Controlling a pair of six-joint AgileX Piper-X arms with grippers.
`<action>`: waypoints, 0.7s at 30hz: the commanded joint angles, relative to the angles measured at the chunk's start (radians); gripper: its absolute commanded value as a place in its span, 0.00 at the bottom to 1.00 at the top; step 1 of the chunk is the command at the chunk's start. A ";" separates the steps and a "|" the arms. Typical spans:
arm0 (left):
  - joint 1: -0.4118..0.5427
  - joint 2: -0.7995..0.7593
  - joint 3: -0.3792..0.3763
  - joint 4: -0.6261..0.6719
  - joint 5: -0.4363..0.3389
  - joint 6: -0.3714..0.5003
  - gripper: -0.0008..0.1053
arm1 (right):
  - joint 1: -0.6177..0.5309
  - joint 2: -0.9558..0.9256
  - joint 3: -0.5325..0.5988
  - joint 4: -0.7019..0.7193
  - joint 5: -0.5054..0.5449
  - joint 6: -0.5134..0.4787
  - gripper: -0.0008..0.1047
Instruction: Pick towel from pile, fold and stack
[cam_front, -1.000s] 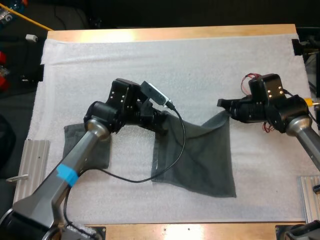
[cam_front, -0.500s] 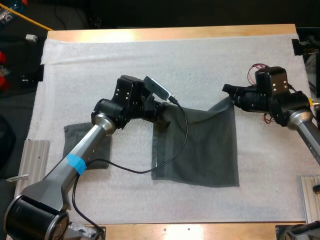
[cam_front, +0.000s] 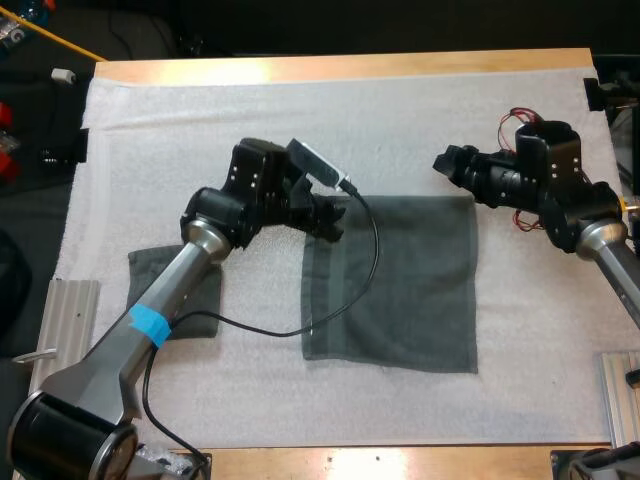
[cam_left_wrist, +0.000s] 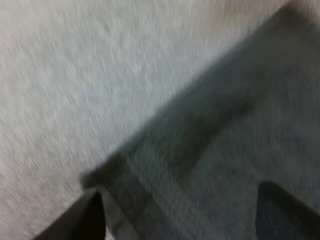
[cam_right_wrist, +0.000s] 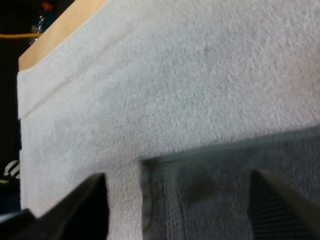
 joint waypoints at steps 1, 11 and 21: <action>-0.001 -0.029 -0.022 0.020 -0.010 -0.008 0.56 | -0.004 -0.028 -0.004 -0.008 -0.016 -0.037 0.60; -0.001 -0.276 -0.044 0.195 -0.010 -0.022 0.55 | -0.004 -0.282 -0.004 0.270 0.050 -0.291 0.60; -0.001 -0.570 -0.044 0.458 -0.010 -0.074 0.55 | -0.002 -0.602 -0.004 0.593 0.075 -0.342 0.60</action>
